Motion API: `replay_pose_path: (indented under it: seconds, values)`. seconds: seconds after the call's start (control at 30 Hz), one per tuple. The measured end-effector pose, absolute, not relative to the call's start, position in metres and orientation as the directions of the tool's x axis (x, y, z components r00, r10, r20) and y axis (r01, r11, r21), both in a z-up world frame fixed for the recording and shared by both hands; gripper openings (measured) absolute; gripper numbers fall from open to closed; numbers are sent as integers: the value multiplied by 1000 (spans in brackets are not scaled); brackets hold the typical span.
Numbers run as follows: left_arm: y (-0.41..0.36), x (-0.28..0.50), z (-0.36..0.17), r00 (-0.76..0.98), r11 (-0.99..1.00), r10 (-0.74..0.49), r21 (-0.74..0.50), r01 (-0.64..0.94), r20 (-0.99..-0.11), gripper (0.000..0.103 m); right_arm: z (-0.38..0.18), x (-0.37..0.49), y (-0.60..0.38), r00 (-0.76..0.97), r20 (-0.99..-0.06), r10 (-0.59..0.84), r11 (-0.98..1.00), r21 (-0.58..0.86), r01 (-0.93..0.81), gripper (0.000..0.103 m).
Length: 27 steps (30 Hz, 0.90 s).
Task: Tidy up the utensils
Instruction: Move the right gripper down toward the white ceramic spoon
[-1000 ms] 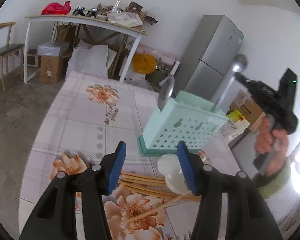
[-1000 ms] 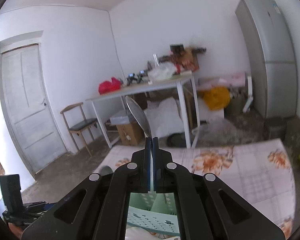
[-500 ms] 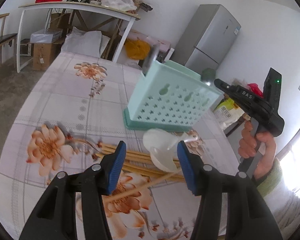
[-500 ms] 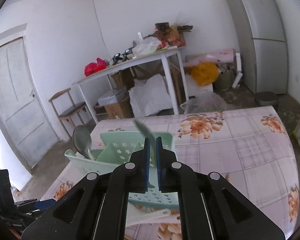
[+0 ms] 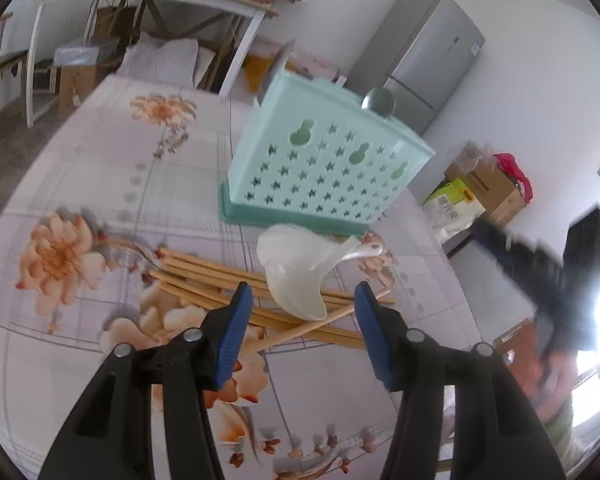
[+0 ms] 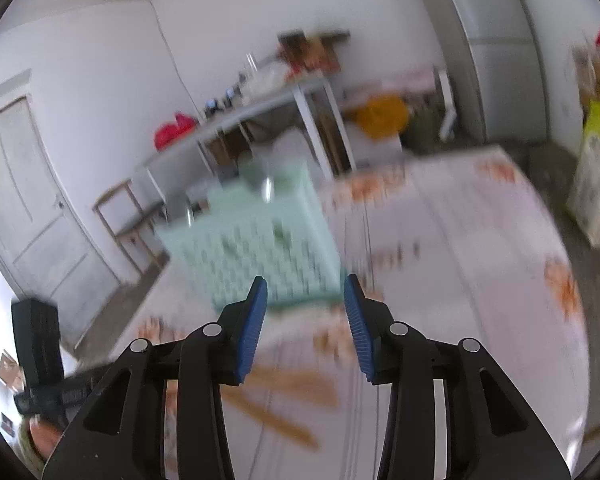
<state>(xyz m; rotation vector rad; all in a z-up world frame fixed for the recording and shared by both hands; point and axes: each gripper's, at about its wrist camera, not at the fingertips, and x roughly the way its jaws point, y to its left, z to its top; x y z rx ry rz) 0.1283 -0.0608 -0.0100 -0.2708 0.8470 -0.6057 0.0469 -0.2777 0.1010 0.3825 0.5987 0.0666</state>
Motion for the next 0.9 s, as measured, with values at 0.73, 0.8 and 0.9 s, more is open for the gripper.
replay_pose_path:
  seconds: [0.73,0.8,0.9]
  values:
    - [-79,160,-43,450,831,-556,-476,288,-699,5,60,28,-252,732,-641,232,926,376,36,39]
    - [-77,162,-42,457,831,-556,-480,283,-694,4,61,27,-252,734,-641,225,929,368,37,39]
    - [-71,161,-40,469,825,-563,-494,273,-681,4,65,27,-251,740,-640,207,937,347,39,39]
